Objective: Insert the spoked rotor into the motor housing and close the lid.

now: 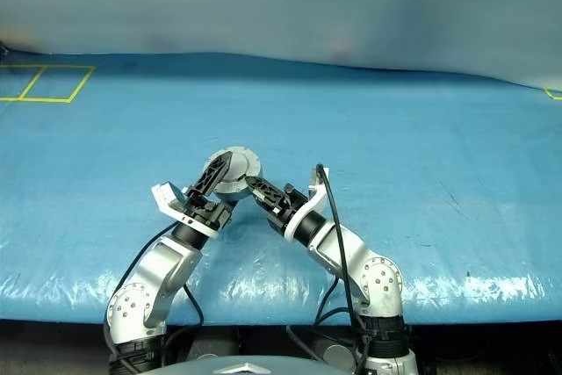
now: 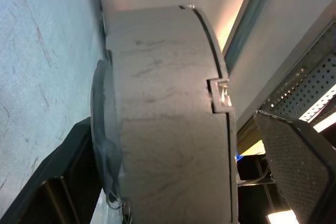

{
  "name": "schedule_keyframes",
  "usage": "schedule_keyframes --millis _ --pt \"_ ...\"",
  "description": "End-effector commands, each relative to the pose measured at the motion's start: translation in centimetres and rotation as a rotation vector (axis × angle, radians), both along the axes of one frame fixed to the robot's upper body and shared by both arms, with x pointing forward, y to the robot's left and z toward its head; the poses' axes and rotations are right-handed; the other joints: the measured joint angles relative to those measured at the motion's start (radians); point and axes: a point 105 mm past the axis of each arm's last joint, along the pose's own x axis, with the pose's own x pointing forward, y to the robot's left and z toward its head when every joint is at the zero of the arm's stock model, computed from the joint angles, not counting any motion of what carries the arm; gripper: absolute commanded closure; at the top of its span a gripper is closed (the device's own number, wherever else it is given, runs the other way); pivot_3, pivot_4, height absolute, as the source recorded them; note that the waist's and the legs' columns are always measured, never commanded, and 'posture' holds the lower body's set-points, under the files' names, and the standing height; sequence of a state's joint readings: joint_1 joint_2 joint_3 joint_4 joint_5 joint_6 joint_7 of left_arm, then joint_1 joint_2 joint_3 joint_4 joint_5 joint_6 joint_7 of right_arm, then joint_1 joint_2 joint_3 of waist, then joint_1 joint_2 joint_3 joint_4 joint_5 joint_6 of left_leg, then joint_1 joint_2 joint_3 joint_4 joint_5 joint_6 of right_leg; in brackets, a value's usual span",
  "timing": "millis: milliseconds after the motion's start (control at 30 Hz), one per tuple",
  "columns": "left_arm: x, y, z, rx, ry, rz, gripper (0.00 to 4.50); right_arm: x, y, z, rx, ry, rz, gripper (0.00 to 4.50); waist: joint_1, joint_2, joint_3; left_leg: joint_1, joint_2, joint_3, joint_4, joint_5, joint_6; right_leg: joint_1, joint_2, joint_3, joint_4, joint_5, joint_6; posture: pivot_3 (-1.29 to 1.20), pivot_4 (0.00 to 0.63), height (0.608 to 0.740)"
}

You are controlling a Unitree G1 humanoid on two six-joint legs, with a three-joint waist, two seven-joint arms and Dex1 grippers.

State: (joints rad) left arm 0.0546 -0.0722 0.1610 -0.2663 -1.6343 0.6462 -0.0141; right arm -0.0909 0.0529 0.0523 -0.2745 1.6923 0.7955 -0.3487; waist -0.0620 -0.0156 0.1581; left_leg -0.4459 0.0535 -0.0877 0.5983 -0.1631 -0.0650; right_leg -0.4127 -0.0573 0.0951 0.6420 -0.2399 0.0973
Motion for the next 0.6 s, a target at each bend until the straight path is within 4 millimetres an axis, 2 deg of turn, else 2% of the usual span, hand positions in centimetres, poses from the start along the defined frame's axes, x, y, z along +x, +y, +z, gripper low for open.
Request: schedule_keyframes --millis 33,167,233,300,400,500,600 --pt "0.5 -1.4 -0.2 -0.088 0.064 -0.001 0.37 -0.8 0.3 2.6 0.075 -0.082 0.028 3.34 0.000 0.000 0.000 0.000 0.000 0.000 0.000 0.000 0.000 0.000 0.000 0.000 0.000 0.000 0.000 0.00 0.150 0.740" --pt "0.6 -1.9 -0.9 -0.060 0.112 -0.028 1.61 -0.8 0.2 2.6 0.053 -0.095 0.022 3.34 0.001 0.000 0.000 0.000 0.000 0.000 0.000 0.000 0.000 0.000 0.000 0.000 0.000 0.000 0.000 0.00 0.150 0.740" --pt "0.7 -1.9 -1.0 -0.065 0.123 -0.023 2.16 -0.5 -0.2 2.4 -0.017 -0.137 -0.016 3.34 0.002 0.000 0.000 0.000 0.000 0.000 0.000 0.000 0.000 0.000 0.000 0.000 0.000 0.000 0.000 0.00 0.150 0.740" --pt "0.8 -1.9 -0.9 -0.075 0.126 -0.015 2.15 -0.2 -0.5 2.2 -0.087 -0.183 -0.045 3.34 0.001 0.000 0.000 0.000 0.000 0.000 0.000 0.000 0.000 0.000 0.000 0.000 0.000 0.000 0.000 0.00 0.150 0.740" --pt "0.9 -1.7 -0.8 -0.071 0.124 -0.006 2.15 -0.2 -0.8 2.1 -0.067 -0.186 -0.060 3.34 0.002 0.000 0.000 0.000 0.000 0.000 0.000 0.000 0.000 0.000 0.000 0.000 0.000 0.000 0.000 0.00 0.150 0.740" --pt "1.5 -0.9 -0.8 -0.039 0.129 0.033 2.15 0.1 -1.7 1.7 -0.115 -0.208 -0.109 2.31 0.003 0.000 0.000 0.000 0.000 0.000 0.000 0.000 0.000 0.000 0.000 0.000 0.000 0.000 0.000 0.00 0.150 0.740" --pt "2.8 0.8 -1.2 0.021 0.147 0.101 2.15 0.5 -3.2 0.5 -0.367 -0.304 -0.144 1.34 0.006 0.000 0.000 0.000 0.000 0.000 0.001 0.000 0.000 0.000 0.000 0.000 0.000 0.000 0.000 0.00 0.150 0.740"
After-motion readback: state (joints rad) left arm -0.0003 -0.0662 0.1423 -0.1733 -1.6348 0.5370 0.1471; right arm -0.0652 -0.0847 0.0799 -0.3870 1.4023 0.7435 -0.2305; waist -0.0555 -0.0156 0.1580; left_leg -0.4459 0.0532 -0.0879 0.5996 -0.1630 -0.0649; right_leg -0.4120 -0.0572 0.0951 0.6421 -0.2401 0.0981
